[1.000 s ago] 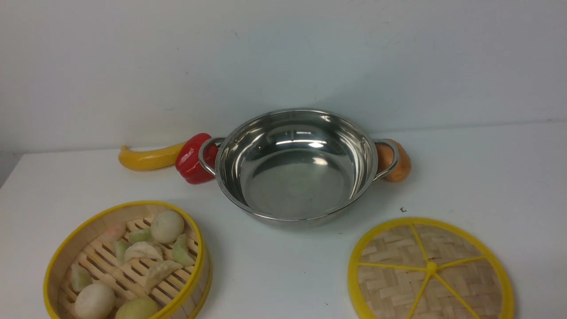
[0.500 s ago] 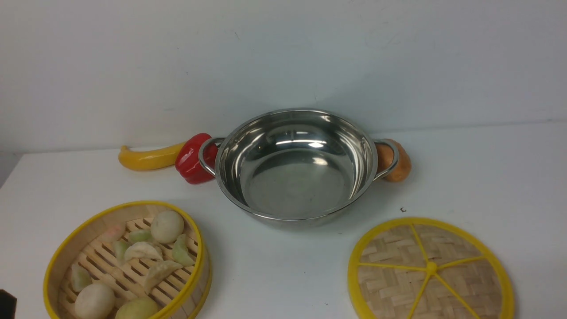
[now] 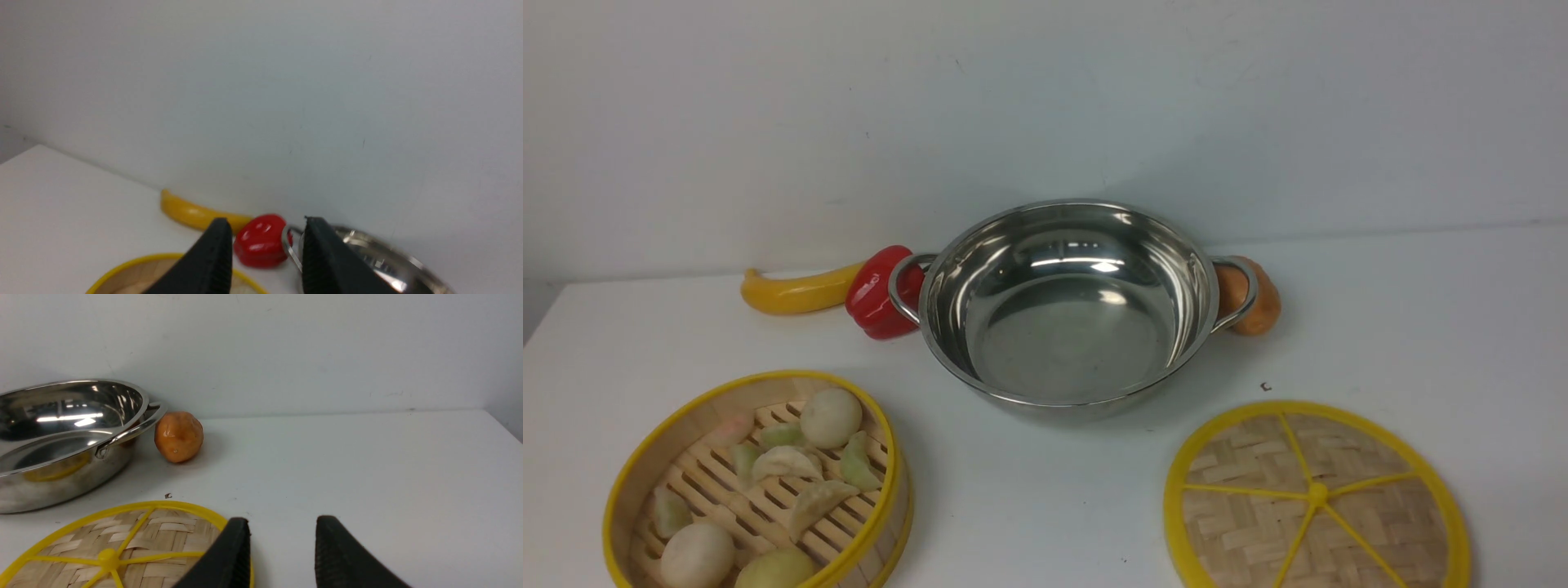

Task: Place the steamer in the pot on the white table, and put the lid on the steamer.
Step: 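Grasp the rim of the steamer basket holding the buns with the left gripper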

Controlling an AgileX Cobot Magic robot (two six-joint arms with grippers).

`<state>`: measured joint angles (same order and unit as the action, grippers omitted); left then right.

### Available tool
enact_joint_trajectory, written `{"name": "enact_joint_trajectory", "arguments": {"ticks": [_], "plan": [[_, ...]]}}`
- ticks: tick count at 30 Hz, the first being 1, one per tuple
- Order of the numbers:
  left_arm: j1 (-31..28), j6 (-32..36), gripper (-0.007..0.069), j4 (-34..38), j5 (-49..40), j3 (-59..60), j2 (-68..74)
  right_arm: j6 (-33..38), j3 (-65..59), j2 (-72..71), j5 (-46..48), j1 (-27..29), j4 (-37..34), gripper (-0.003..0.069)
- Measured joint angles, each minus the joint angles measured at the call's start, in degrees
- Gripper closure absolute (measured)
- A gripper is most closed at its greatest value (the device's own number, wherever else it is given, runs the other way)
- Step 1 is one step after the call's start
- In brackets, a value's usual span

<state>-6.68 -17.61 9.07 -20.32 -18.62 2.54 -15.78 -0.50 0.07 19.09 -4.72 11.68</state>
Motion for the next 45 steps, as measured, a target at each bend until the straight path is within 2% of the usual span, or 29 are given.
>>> {"name": "enact_joint_trajectory", "arguments": {"ticks": [6, 9, 13, 27, 35, 39, 42, 45], "plan": [[0.0, 7.64, 0.0383, -5.75, -29.89, -17.38, 15.97, 0.0, 0.0, 0.0, -0.05, 0.0, 0.0, 0.0416], [0.0, 9.64, 0.0383, -10.09, -37.09, -23.44, 25.24, 0.0, 0.0, 0.0, -0.11, 0.0, 0.0, 0.0416], [0.0, 9.91, 0.0383, -14.72, -38.54, -28.59, 35.74, 0.0, 0.0, 0.0, -0.11, 0.0, 0.0, 0.0416], [-0.09, 8.93, 0.0383, -17.98, -40.02, -42.76, 78.66, 0.0, 0.0, 0.0, -0.15, 0.0, 0.0, 0.0415], [-0.48, 11.04, 0.0383, -20.07, -39.08, -44.98, 87.3, 0.0, 0.0, 0.0, -0.15, 0.0, 0.0, 0.0415], [-4.53, 12.71, 0.0383, -23.64, -35.09, -45.05, 88.09, 0.0, 0.0, 0.0, -0.15, 0.0, 0.0, 0.0415], [-9.85, 14.86, 0.0383, -21.21, -31.81, -45.09, 88.11, 0.0, 0.0, 0.0, -0.15, 0.0, 0.0, 0.0415], [-15.47, 24.93, 0.0383, -9.52, -30.16, -45.09, 88.32, 0.0, 0.0, 0.0, -0.15, 0.0, 0.0, 0.0415]]}}
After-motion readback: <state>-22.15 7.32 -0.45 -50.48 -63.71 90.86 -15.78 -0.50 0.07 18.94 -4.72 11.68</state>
